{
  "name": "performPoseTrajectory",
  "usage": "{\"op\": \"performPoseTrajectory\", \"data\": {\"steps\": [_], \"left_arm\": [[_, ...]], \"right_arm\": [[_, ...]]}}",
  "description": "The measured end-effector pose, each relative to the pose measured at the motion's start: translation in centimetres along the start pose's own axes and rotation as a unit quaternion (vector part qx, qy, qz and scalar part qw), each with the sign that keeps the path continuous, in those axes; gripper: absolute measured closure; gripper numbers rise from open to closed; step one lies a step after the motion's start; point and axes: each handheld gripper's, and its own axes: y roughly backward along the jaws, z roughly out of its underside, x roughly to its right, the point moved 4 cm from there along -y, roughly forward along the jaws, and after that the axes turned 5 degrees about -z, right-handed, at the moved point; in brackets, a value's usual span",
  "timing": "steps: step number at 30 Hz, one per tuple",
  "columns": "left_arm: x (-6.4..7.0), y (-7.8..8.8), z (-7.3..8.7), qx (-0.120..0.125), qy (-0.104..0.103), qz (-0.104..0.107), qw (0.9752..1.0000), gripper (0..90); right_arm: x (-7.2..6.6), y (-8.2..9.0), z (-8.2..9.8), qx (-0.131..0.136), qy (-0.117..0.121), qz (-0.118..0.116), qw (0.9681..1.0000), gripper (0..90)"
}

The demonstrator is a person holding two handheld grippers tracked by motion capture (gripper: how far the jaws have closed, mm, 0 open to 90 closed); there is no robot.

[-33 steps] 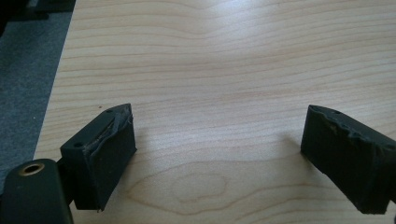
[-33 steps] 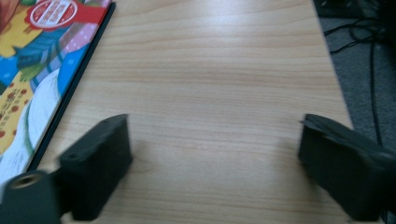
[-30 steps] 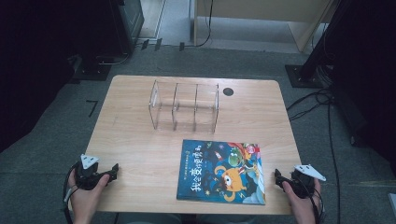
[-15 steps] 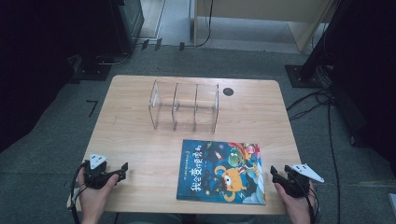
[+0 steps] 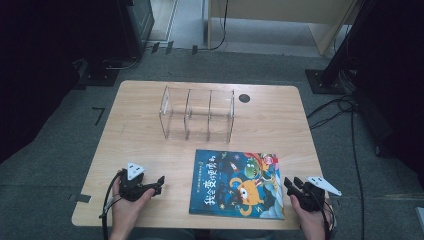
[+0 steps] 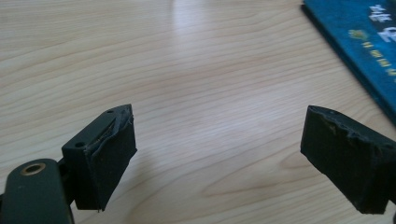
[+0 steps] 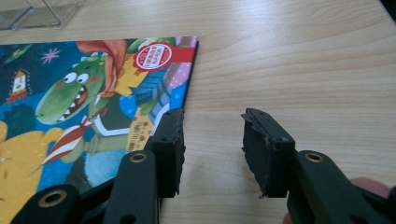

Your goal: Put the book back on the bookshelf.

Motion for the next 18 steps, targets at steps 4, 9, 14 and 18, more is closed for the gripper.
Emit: {"op": "performPoseTrajectory", "data": {"steps": [4, 9, 14, 18], "left_arm": [[1.8, -0.5, -0.4, -0.001, -0.01, 0.015, 0.9998, 10.7], [3.8, -1.1, -0.7, -0.005, -0.026, 0.03, 0.9992, 11.2], [5.7, -1.6, -0.8, -0.011, -0.036, 0.047, 0.9982, 11.6], [6.8, -1.9, -0.8, -0.014, -0.035, 0.058, 0.9976, 12.2]], "right_arm": [[-0.4, -0.1, -0.2, 0.007, -0.009, -0.006, 0.9999, 65.8], [-0.7, -0.6, 0.1, -0.008, -0.018, -0.025, 0.9995, 71.2], [-1.0, -1.1, 0.2, -0.016, -0.036, -0.046, 0.9982, 77.9], [-1.2, -1.4, 0.3, -0.016, -0.036, -0.049, 0.998, 78.1]]}}
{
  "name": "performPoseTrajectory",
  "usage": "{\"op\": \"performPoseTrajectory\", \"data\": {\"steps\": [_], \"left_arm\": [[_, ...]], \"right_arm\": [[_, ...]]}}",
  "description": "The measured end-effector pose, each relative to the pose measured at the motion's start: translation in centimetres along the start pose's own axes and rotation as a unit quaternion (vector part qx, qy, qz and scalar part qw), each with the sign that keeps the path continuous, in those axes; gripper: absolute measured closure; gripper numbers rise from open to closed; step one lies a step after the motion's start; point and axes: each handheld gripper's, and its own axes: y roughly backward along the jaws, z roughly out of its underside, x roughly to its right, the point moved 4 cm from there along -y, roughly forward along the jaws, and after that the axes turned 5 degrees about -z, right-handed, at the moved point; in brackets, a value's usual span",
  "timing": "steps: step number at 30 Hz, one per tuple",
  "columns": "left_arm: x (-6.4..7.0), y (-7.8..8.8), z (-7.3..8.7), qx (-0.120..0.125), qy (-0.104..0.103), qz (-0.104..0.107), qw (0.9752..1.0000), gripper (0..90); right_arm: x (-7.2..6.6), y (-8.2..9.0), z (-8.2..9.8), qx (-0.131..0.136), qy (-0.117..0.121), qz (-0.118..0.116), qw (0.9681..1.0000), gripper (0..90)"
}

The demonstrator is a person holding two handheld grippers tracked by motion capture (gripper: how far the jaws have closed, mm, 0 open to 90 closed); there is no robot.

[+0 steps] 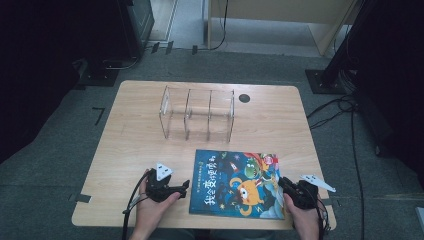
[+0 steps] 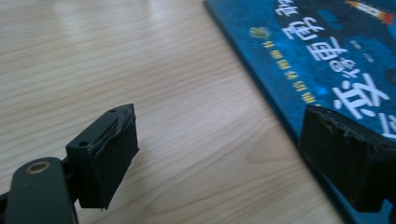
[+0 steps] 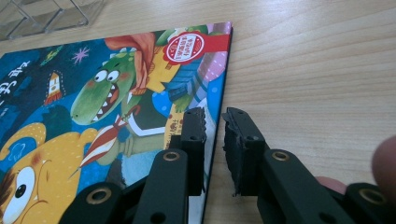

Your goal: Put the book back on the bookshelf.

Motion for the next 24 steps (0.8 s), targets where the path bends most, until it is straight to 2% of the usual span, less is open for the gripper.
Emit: {"op": "performPoseTrajectory", "data": {"steps": [2, 8, 9, 11, 12, 13, 14, 17, 19, 23, 24], "left_arm": [[1.0, -0.3, 0.0, -0.003, -0.002, 0.009, 0.9999, 12.3], [2.9, -1.1, -0.1, -0.009, -0.003, 0.032, 0.9994, 13.0], [2.9, -1.1, -0.1, -0.009, -0.003, 0.032, 0.9994, 13.1], [3.9, -1.4, -0.1, -0.009, -0.006, 0.04, 0.9992, 13.5], [3.9, -1.4, -0.1, -0.009, -0.006, 0.04, 0.9992, 13.7], [4.4, -1.4, -0.2, -0.009, -0.003, 0.053, 0.9985, 14.0], [4.7, -1.5, -0.2, -0.008, -0.001, 0.057, 0.9983, 14.1], [5.2, -1.6, -0.3, -0.007, -0.007, 0.058, 0.9983, 14.2], [5.8, -1.8, -0.5, -0.007, -0.011, 0.068, 0.9976, 14.3], [6.2, -2.0, -0.5, -0.005, -0.015, 0.06, 0.9981, 14.3], [6.2, -2.0, -0.5, -0.005, -0.013, 0.06, 0.9981, 14.3]], "right_arm": [[-0.2, -0.2, 0.0, 0.005, 0.003, 0.002, 1.0, 77.5], [-0.5, -0.4, 0.2, 0.005, 0.001, -0.006, 1.0, 74.6], [-0.5, -0.4, 0.2, 0.005, 0.001, -0.006, 1.0, 74.6], [-0.4, -0.3, 0.2, 0.004, -0.012, -0.012, 0.9998, 74.0], [-0.4, -0.3, 0.2, 0.003, -0.015, -0.015, 0.9998, 73.3], [-0.3, -0.4, 0.2, 0.003, -0.021, -0.019, 0.9996, 72.1], [-0.2, -0.4, 0.3, 0.001, -0.027, -0.023, 0.9994, 71.2], [-0.1, -0.4, 0.3, 0.003, -0.035, -0.029, 0.999, 70.7], [-0.1, -0.5, 0.3, 0.006, -0.032, -0.03, 0.999, 69.7], [-0.2, -0.5, 0.3, 0.008, -0.032, -0.031, 0.999, 68.8], [-0.2, -0.5, 0.3, 0.009, -0.038, -0.031, 0.9987, 68.8]]}}
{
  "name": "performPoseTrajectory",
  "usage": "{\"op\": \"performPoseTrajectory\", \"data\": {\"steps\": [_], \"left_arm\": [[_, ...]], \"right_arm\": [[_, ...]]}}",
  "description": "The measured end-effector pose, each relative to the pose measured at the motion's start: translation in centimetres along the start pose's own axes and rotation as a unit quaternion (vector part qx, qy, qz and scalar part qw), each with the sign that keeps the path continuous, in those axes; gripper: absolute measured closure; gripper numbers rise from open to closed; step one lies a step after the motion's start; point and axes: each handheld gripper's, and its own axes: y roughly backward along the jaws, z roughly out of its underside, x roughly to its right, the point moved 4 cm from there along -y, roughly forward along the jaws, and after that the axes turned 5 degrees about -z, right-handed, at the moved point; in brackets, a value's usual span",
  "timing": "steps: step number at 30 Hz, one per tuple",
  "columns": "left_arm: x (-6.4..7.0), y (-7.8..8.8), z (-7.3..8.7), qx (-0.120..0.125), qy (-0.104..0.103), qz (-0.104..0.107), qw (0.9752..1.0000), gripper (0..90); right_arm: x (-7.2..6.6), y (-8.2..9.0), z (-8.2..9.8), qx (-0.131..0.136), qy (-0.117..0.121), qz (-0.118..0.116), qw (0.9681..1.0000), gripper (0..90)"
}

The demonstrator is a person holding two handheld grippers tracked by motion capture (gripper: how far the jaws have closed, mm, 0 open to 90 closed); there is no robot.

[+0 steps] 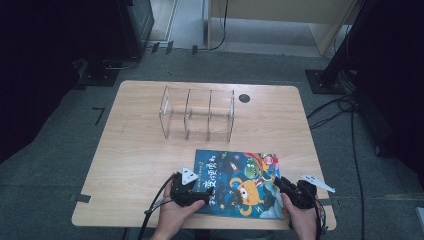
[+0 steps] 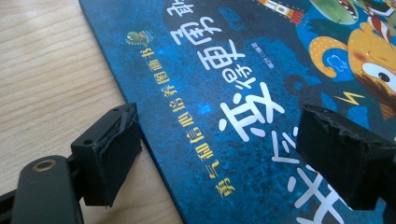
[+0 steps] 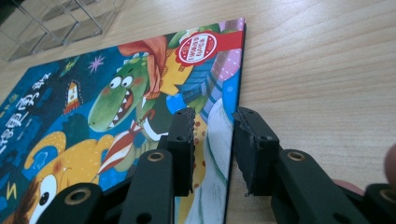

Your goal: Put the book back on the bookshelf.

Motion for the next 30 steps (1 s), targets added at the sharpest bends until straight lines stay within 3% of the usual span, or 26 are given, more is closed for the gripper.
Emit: {"op": "performPoseTrajectory", "data": {"steps": [5, 14, 16, 23, 26, 30], "left_arm": [[0.0, 0.0, 0.0, 0.002, 0.006, -0.002, 1.0, 15.5], [-0.5, 0.3, 0.2, 0.019, 0.035, 0.024, 0.9989, 16.1], [-0.5, 0.3, 0.3, 0.021, 0.037, 0.026, 0.9988, 16.1], [-0.5, 0.3, 0.4, 0.024, 0.037, 0.028, 0.9986, 16.3], [-0.6, 0.4, 0.4, 0.025, 0.038, 0.031, 0.9985, 16.3], [-0.6, 0.4, 0.4, 0.025, 0.039, 0.032, 0.9984, 16.7]], "right_arm": [[0.0, 0.0, -0.1, 0.0, -0.012, -0.004, 0.9999, 69.1], [0.5, 0.0, -0.1, 0.005, -0.041, -0.022, 0.9989, 69.5], [0.6, 0.0, -0.2, 0.005, -0.055, -0.027, 0.9981, 69.4], [0.5, 0.7, -0.5, 0.017, -0.071, -0.043, 0.9964, 71.7], [0.8, 0.5, -0.3, 0.007, -0.075, -0.045, 0.9962, 70.0], [1.1, 0.3, -0.4, -0.001, -0.101, -0.055, 0.9934, 69.7]]}}
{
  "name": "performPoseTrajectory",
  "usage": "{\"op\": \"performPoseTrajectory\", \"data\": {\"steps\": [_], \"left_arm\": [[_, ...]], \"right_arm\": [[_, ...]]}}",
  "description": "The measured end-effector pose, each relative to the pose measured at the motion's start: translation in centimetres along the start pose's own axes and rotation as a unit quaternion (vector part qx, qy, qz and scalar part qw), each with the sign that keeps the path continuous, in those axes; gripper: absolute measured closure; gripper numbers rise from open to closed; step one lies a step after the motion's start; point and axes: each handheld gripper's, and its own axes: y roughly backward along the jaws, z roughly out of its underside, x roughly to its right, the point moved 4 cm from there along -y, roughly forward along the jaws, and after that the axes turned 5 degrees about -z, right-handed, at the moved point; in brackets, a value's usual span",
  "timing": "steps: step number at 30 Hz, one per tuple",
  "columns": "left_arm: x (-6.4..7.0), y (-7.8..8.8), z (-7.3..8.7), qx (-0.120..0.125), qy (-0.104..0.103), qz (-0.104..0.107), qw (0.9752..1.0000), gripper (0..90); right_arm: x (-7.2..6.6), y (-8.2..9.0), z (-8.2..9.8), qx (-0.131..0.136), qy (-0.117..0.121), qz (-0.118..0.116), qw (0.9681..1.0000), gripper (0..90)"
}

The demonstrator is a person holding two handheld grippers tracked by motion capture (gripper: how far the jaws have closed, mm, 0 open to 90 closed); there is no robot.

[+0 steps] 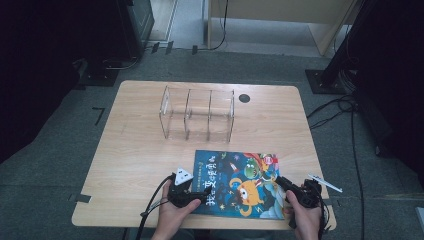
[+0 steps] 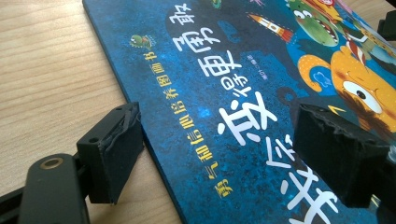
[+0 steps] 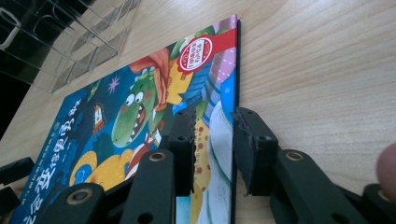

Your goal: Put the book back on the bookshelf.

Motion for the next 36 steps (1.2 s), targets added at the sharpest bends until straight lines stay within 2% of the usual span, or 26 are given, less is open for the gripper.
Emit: {"op": "performPoseTrajectory", "data": {"steps": [4, 8, 10, 16, 18, 19, 20, 21, 22, 23, 24, 25, 27, 28, 30, 32, 35, 36], "left_arm": [[-0.1, 0.1, 0.0, 0.0, 0.002, 0.002, 1.0, 17.5], [-0.1, 0.1, 0.0, 0.001, 0.005, 0.002, 1.0, 17.9], [-0.1, 0.1, 0.0, 0.001, 0.006, 0.002, 1.0, 17.6], [-0.1, 0.0, 0.0, 0.001, 0.004, -0.006, 1.0, 14.6], [-0.1, 0.0, 0.0, 0.001, 0.005, -0.004, 1.0, 14.6], [-0.1, 0.0, 0.0, 0.001, 0.005, 0.006, 1.0, 15.4], [0.1, 0.0, 0.0, -0.001, 0.002, 0.016, 0.9999, 16.6], [0.2, 0.0, 0.0, -0.002, -0.004, 0.019, 0.9998, 18.0], [0.2, 0.0, 0.0, -0.002, -0.004, 0.019, 0.9998, 18.1], [0.3, -0.1, 0.1, -0.001, -0.006, 0.013, 0.9999, 18.1], [0.3, -0.1, 0.1, 0.0, -0.007, 0.002, 1.0, 18.1], [0.3, -0.1, 0.1, 0.001, -0.006, -0.003, 1.0, 18.0], [0.2, -0.1, 0.1, 0.002, -0.006, -0.006, 1.0, 17.9], [0.2, -0.1, 0.1, 0.002, -0.006, -0.006, 1.0, 17.8], [0.3, -0.1, 0.1, 0.003, -0.007, -0.005, 1.0, 17.8], [0.4, -0.1, 0.1, 0.002, -0.011, -0.002, 0.9999, 18.1], [0.6, -0.2, 0.2, 0.001, -0.021, 0.002, 0.9998, 18.9], [0.7, -0.2, 0.2, 0.0, -0.025, 0.003, 0.9997, 20.3]], "right_arm": [[-0.1, 0.2, -0.1, 0.008, 0.001, -0.005, 1.0, 71.2], [-0.3, 0.8, -0.3, 0.024, -0.003, -0.026, 0.9994, 72.3], [-0.5, 1.0, -0.4, 0.03, 0.004, -0.029, 0.9991, 72.8], [-1.2, 1.3, -0.1, 0.033, 0.04, -0.016, 0.9985, 73.7], [-1.3, 1.3, -0.1, 0.038, 0.041, -0.016, 0.9983, 76.6], [-1.4, 1.4, -0.2, 0.041, 0.033, -0.043, 0.9977, 77.9], [-1.8, 1.6, -0.3, 0.045, 0.012, -0.104, 0.9935, 77.2], [-2.3, 1.6, -0.3, 0.038, -0.001, -0.134, 0.9903, 76.8], [-2.8, 1.4, -0.2, 0.035, 0.015, -0.112, 0.993, 76.8], [-2.8, 1.4, -0.2, 0.035, 0.015, -0.112, 0.993, 76.8], [-3.0, 1.2, -0.1, 0.032, 0.042, -0.073, 0.9959, 76.5], [-3.0, 1.0, 0.1, 0.027, 0.063, -0.045, 0.9966, 75.0], [-2.0, 1.0, 0.0, 0.031, 0.055, -0.005, 0.998, 71.3], [-2.0, 1.0, 0.0, 0.031, 0.055, -0.005, 0.998, 71.3], [-0.7, 1.4, -0.4, 0.05, 0.047, 0.03, 0.9972, 71.2], [0.8, 1.9, -1.0, 0.058, 0.021, 0.045, 0.997, 71.1], [1.1, 1.6, -1.0, 0.046, 0.018, 0.041, 0.9979, 70.7], [1.1, 1.1, -0.7, 0.024, 0.014, 0.031, 0.9991, 70.4]]}}
